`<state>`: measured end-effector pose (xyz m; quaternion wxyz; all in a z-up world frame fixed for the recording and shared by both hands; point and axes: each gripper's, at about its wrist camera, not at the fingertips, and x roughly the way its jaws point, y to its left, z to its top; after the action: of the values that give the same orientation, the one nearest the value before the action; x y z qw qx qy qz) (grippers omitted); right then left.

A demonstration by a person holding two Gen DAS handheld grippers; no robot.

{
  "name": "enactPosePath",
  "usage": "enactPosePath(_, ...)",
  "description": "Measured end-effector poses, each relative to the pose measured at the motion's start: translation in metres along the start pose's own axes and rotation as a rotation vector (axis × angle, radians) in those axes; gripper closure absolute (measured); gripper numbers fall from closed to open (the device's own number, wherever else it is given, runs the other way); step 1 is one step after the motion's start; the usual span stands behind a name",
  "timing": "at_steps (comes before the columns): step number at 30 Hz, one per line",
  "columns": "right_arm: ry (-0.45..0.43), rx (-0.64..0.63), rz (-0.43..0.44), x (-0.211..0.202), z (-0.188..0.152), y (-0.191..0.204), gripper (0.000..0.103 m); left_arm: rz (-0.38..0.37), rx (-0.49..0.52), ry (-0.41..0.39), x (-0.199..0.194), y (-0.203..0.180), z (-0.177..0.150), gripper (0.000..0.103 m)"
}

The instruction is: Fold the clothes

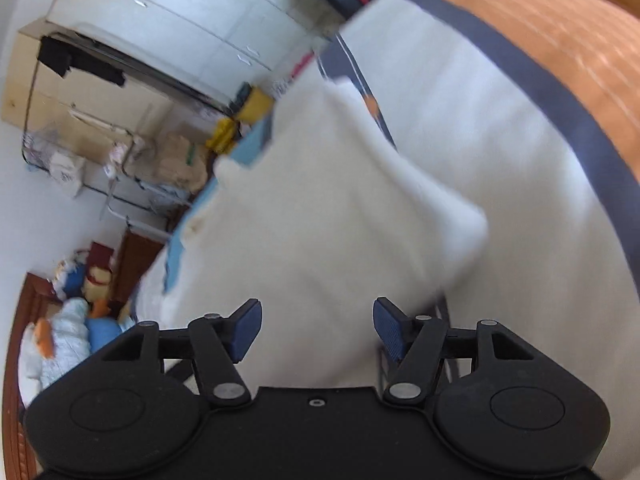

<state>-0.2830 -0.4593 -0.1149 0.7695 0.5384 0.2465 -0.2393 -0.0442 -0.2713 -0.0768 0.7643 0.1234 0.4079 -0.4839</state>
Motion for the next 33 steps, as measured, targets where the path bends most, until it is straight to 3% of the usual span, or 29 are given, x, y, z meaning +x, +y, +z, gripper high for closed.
enactPosePath(2,0.061,0.071,-0.018,0.013,-0.01,-0.013,0.036,0.022,-0.021,0.109,0.025,0.001,-0.011,0.043)
enactPosePath(4,0.041,0.174,-0.019,0.017,-0.013,-0.024,0.036,0.018,-0.027,0.074,0.021,0.005,-0.018,0.043)
enactPosePath(8,-0.052,0.166,0.015,0.017,-0.008,-0.017,0.033,0.068,0.012,0.077,0.007,0.006,-0.023,0.036)
enactPosePath(13,-0.154,0.228,-0.096,0.049,-0.004,-0.023,0.027,0.048,-0.134,0.049,0.001,0.034,-0.025,0.035)
enactPosePath(14,-0.183,0.175,-0.103,0.053,-0.003,-0.015,0.019,0.038,-0.153,0.043,0.001,0.036,-0.024,0.035)
enactPosePath(16,-0.226,0.073,-0.124,0.062,0.002,0.0,0.017,0.03,-0.169,0.032,0.003,0.037,-0.024,0.035)
enactPosePath(18,-0.279,0.038,-0.112,0.067,0.012,0.003,0.029,0.024,-0.157,0.025,0.003,0.036,-0.026,0.035)
enactPosePath(20,-0.321,0.03,-0.061,0.072,0.021,0.003,0.077,0.003,-0.153,0.027,-0.002,0.04,-0.027,0.037)
enactPosePath(21,-0.322,-0.01,-0.072,0.074,0.025,0.008,0.079,-0.003,-0.153,0.035,-0.004,0.043,-0.027,0.039)
enactPosePath(24,-0.38,-0.233,-0.106,0.061,0.022,0.05,0.082,0.037,-0.103,0.083,-0.011,0.051,-0.022,0.061)
enactPosePath(25,-0.402,-0.319,-0.109,0.055,0.02,0.066,0.082,0.044,-0.083,0.086,-0.017,0.055,-0.02,0.062)
enactPosePath(27,-0.43,-0.471,-0.069,0.043,0.016,0.104,0.083,0.059,-0.044,0.093,-0.03,0.063,-0.016,0.064)
enactPosePath(29,-0.441,-0.59,-0.021,0.037,0.013,0.144,0.083,0.068,-0.02,0.081,-0.043,0.076,-0.014,0.076)
enactPosePath(30,-0.44,-0.635,0.006,0.036,0.011,0.164,0.083,0.077,-0.024,0.065,-0.051,0.086,-0.015,0.088)
enactPosePath(33,-0.41,-0.744,0.093,0.043,-0.004,0.22,0.083,0.105,-0.042,0.018,-0.074,0.114,-0.018,0.09)
